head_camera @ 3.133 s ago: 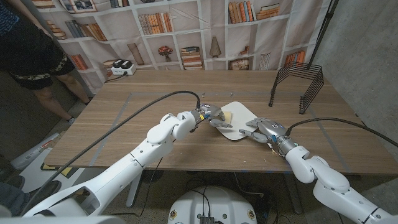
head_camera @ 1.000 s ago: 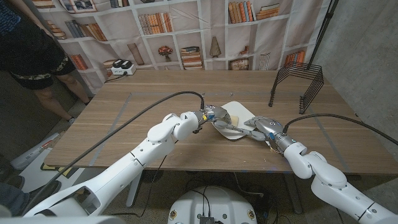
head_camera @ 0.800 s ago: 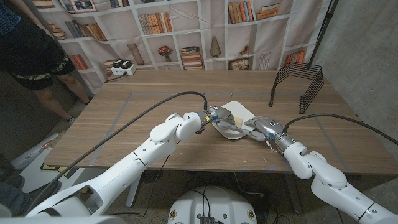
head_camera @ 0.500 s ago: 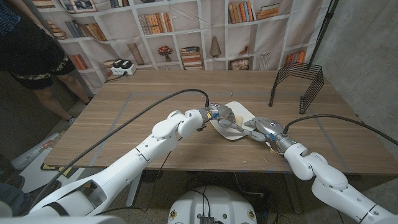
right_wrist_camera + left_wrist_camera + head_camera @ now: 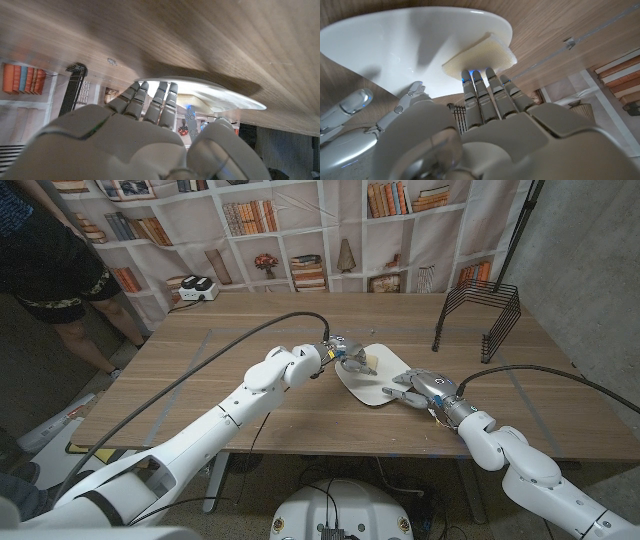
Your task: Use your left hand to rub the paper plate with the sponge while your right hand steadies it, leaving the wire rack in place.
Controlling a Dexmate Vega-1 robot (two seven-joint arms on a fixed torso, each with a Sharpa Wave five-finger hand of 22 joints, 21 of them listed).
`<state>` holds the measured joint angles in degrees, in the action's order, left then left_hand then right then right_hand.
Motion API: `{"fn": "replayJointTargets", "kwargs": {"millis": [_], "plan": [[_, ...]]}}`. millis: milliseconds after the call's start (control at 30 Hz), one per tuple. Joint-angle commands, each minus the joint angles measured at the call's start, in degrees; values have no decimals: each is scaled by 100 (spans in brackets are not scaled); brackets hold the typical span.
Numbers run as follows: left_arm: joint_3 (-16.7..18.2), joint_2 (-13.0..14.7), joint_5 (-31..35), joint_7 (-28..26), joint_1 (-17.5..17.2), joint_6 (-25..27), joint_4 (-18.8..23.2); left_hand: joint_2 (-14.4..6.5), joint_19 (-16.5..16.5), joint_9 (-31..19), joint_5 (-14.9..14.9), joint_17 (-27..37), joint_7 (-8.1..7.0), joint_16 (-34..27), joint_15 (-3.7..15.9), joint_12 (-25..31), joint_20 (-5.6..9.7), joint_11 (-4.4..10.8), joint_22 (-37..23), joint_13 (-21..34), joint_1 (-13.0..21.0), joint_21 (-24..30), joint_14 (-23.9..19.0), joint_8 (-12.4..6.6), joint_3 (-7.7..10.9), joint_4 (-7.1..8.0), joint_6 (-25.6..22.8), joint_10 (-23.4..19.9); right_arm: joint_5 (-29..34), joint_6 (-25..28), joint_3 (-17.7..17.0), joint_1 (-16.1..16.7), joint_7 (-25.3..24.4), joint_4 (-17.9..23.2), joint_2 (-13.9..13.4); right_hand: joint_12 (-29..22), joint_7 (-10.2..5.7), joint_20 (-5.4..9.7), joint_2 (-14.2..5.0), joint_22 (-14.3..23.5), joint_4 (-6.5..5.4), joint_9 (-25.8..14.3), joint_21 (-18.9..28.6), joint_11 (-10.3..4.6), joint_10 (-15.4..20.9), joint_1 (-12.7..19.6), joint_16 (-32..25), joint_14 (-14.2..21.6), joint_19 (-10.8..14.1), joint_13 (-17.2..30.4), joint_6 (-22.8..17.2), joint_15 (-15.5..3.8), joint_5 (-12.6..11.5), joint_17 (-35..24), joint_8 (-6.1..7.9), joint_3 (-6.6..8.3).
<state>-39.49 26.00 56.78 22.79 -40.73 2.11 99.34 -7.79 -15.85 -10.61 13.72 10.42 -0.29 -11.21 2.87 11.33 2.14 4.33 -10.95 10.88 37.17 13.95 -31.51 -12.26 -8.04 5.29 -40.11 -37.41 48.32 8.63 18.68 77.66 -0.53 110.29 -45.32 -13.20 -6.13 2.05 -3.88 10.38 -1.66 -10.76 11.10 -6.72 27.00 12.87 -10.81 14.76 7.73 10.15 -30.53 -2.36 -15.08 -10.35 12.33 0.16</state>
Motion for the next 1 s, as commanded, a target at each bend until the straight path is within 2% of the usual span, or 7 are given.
{"fn": "replayJointTargets", "kwargs": {"millis": [33,267,767,1000], "plan": [[42,143,-7,70,-297,61,439,9,-3,-23,-8,6,7,2,221,-20,63,6,-5,8,67,-41,-4,35,-7,-45,10,10,-4,-44,18,-78,-41,-69,13,-39,7,298,-54,18,31,-16,38,6,154,-4,-10,44,41,34,-101,-78,24,1,14,-17],[144,154,-179,-108,-506,22,570,6,7,-24,-11,7,11,6,212,-25,59,-8,-5,8,105,-48,4,43,-1,-61,28,25,-3,-60,23,-125,-53,-80,28,-36,3,295,-54,18,31,-16,37,5,156,-4,-6,42,41,34,-106,-81,25,1,10,-19],[324,261,-250,-147,-606,121,718,-5,16,-25,-21,11,-17,20,208,-39,20,13,-9,10,152,-58,52,68,3,-72,91,80,-41,-50,-25,-161,-146,-45,80,-11,7,300,-55,17,32,-17,38,28,121,-3,-2,51,45,35,-83,-80,27,1,-15,-26],[387,310,-281,-235,-610,72,770,-12,24,-27,-27,13,-14,26,190,-42,7,15,-10,11,168,-63,80,74,4,-74,112,100,-143,-50,-161,-22,-213,164,64,-6,10,295,-55,17,33,-17,38,32,119,-2,-4,62,46,36,-82,-68,28,1,-22,-28]]}}
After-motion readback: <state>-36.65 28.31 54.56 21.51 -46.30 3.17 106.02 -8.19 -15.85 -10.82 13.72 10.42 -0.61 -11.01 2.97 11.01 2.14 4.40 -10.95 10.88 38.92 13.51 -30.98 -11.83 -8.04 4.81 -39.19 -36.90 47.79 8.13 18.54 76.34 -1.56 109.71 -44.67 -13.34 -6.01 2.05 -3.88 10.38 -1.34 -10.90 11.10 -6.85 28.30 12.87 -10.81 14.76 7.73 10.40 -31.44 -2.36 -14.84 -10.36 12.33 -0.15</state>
